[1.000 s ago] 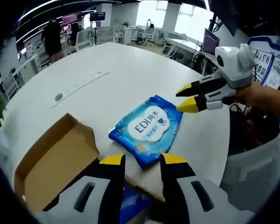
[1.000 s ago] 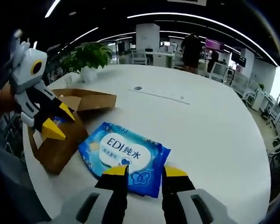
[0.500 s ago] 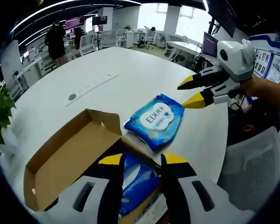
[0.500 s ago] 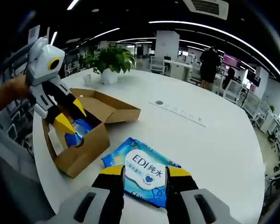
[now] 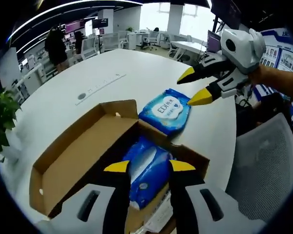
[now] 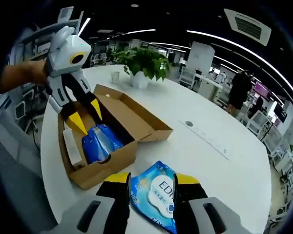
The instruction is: Operate the shoe box by opening the lid, removing the specified soft item, and placing it in the target area until the item is outside and the box remains undamaged.
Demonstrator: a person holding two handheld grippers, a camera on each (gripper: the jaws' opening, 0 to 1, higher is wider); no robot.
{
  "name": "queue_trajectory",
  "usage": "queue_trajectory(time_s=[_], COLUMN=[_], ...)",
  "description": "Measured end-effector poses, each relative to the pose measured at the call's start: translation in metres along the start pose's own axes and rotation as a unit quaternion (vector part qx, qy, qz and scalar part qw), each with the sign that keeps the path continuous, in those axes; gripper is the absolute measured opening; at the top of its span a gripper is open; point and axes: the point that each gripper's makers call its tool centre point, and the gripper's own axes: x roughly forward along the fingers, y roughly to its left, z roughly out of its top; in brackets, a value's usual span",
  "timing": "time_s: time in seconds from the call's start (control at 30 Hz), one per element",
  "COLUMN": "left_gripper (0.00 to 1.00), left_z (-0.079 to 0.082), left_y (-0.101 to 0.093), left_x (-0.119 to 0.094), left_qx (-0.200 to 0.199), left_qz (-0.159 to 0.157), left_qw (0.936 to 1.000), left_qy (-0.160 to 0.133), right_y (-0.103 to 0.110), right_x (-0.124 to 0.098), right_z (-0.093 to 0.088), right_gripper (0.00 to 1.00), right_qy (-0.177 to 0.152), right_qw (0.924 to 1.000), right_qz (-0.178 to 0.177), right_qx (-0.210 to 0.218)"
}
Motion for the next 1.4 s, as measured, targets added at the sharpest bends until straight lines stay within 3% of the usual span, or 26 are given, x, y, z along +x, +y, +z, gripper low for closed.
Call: queue_trajectory(time_s=[0.3,0.6,1.13,1.4], left_gripper=[0.26,0.28,0.26,0.23], left_z=[-0.016,-0.024,-0.035,-0.030], left_y=[0.001,-0.005,0.003,0.006], left_x=[0.003,0.017,0.040,0.042], left_qx=[-0.003,0.039,0.046,0.068], left_qz=[-0.024,-0.045,-0.070,-0.078], left_qw=[0.9997,0.9981,0.9949,0.9926], left_qy=[0.003,0.015,0.057,0.064], right_y=[0.021,0.043,0.081,0.082], right_x=[0.017,0.036,0.078,0.094], right_z=[0.023,0.036,0.039,0.035], right_gripper=[0.30,0.28,0.18,0.14], right_qy=[-0.019,-0.025,-0.003,0.014], right_qw=[0.9989,0.9962,0.9888,0.9889], right_qz=[0.032,0.058,0.098,0.093], right_qx=[-0.029,-0.060,-0.112,-0.115])
